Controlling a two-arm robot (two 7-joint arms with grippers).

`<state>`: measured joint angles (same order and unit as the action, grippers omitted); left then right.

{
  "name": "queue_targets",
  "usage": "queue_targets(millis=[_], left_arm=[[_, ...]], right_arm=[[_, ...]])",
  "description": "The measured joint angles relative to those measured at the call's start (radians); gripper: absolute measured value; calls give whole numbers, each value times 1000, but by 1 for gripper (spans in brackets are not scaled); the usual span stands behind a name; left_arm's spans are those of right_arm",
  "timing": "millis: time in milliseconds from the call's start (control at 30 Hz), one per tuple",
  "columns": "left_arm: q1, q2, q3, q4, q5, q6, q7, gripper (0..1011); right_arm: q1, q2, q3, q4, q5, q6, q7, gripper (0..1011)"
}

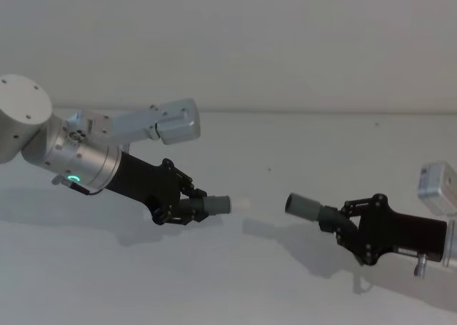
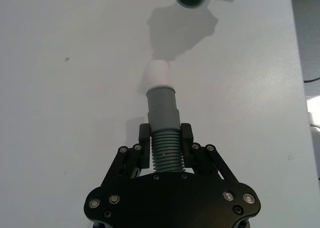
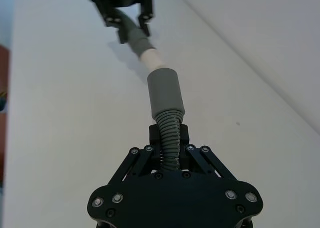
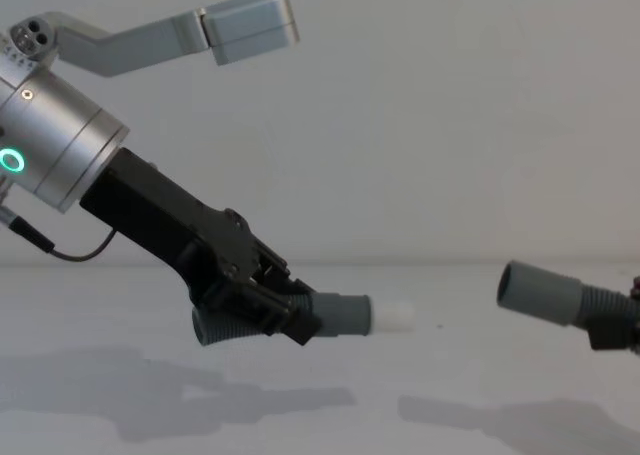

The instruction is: Use both hands to pick up one end of the pipe from the table, align the ends, and insert them.

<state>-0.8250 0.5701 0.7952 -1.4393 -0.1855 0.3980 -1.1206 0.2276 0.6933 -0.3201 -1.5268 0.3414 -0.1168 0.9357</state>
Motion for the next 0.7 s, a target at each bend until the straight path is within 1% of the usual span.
queue_targets(millis=[33, 133, 200, 233, 333, 533, 700], left_arm=[[-1, 0, 1, 1, -2, -2, -4, 338], [-7, -1, 7, 7, -10, -11, -19, 338], [-9, -2, 9, 10, -14, -14, -25, 338], [-11, -3, 11, 12, -16, -16, -29, 338], [-13, -6, 14, 15, -21, -21, -37, 338], [-20, -12, 24, 23, -33, -29, -54, 338], [-24, -16, 34, 26, -40, -34, -67, 338]], right_arm=[[0, 0, 0, 0, 0, 0, 0, 164], [4, 14, -12, 7, 4, -51, 47, 164], [5, 18, -16, 9, 4, -70, 61, 164], [6, 22, -21, 11, 4, -90, 75, 164], [7, 28, -27, 11, 2, -119, 91, 164], [2, 33, -34, 4, -11, -146, 94, 164], [-5, 33, -38, -8, -29, -156, 71, 164]])
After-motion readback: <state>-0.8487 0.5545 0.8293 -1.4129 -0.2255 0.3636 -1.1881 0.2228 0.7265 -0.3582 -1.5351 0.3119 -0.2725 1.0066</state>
